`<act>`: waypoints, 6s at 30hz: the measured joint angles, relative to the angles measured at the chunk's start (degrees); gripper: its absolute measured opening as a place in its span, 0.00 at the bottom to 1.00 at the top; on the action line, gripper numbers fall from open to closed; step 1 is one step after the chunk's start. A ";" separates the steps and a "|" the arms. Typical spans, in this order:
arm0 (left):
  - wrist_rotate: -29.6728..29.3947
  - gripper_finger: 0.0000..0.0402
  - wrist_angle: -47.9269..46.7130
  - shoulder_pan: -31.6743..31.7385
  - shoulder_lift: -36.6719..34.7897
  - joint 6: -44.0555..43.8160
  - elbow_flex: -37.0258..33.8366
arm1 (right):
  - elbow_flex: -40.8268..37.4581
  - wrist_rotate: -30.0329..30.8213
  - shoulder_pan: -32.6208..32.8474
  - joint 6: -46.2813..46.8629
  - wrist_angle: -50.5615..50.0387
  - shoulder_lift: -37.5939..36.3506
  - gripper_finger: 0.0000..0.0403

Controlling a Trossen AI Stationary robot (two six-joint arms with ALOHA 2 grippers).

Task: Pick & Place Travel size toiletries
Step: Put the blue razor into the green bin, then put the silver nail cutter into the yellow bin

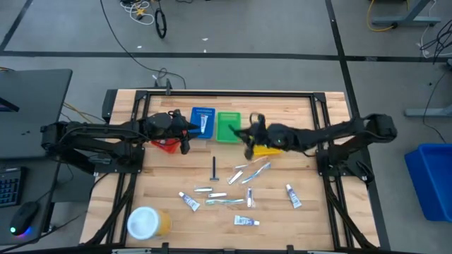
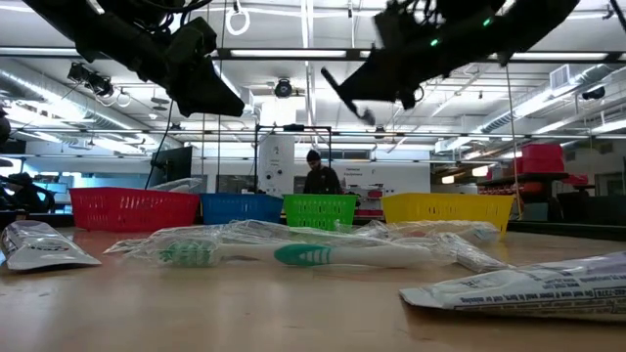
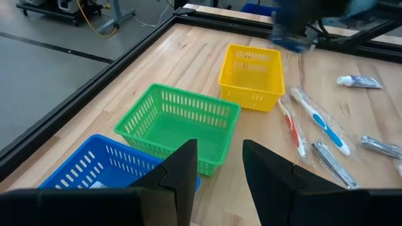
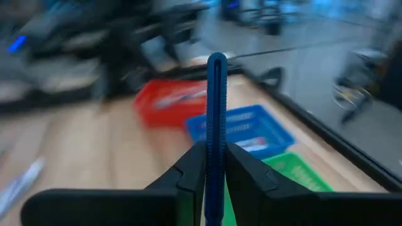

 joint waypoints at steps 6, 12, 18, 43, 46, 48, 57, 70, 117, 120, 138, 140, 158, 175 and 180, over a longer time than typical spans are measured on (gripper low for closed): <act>0.00 0.34 0.06 0.00 0.00 0.05 0.00 | 0.02 -0.30 -5.16 6.49 10.21 10.21 0.16; -0.50 0.34 0.07 0.00 0.00 0.29 0.00 | 1.74 -0.50 -7.88 7.88 13.04 18.53 0.16; -2.71 0.34 0.06 0.00 0.00 0.39 0.00 | 5.93 -5.22 -9.60 8.86 9.54 23.52 0.16; -2.64 0.34 0.04 0.00 0.00 0.61 0.00 | 8.90 -10.80 -13.07 12.64 -7.06 23.95 0.21; -2.62 0.34 0.04 0.00 0.00 0.19 0.00 | 8.90 -10.83 -13.45 12.05 -7.05 23.95 0.26; -2.53 0.34 0.04 0.00 0.00 0.18 0.00 | 8.90 -10.91 -13.69 11.95 -7.07 23.95 0.29; -2.51 0.34 0.00 0.00 0.00 0.17 0.00 | 8.90 -10.97 -13.99 8.15 -3.52 23.01 0.42; -2.53 0.34 -0.78 0.00 0.00 0.13 0.00 | 8.91 -20.64 -12.21 0.25 -5.34 13.22 0.44; -2.51 0.34 -1.07 0.00 0.00 -0.46 0.00 | 8.90 -30.25 5.93 -12.64 -27.36 14.85 0.53; -2.51 0.34 -1.14 0.00 0.00 -0.46 0.00 | 8.90 -30.32 5.95 -15.07 -25.05 16.58 0.51; -2.29 0.34 -2.69 0.00 0.00 0.17 0.04 | 8.94 -29.00 6.87 -21.50 -21.54 24.48 0.44; -2.31 0.34 -2.70 -0.01 0.00 0.20 0.04 | 8.96 -29.11 6.85 -21.52 -21.53 24.52 0.42; -2.32 0.34 -2.67 -0.01 0.00 0.20 0.04 | 8.79 -32.04 6.83 -19.33 -19.96 21.40 0.18; -2.64 0.34 -2.39 -0.02 0.00 0.17 0.04 | 8.84 -7.85 3.49 -9.70 -52.54 -9.30 0.18; -3.04 0.34 -2.24 0.00 0.00 0.15 0.04 | 7.48 -1.64 0.56 -1.48 -56.54 -10.52 0.18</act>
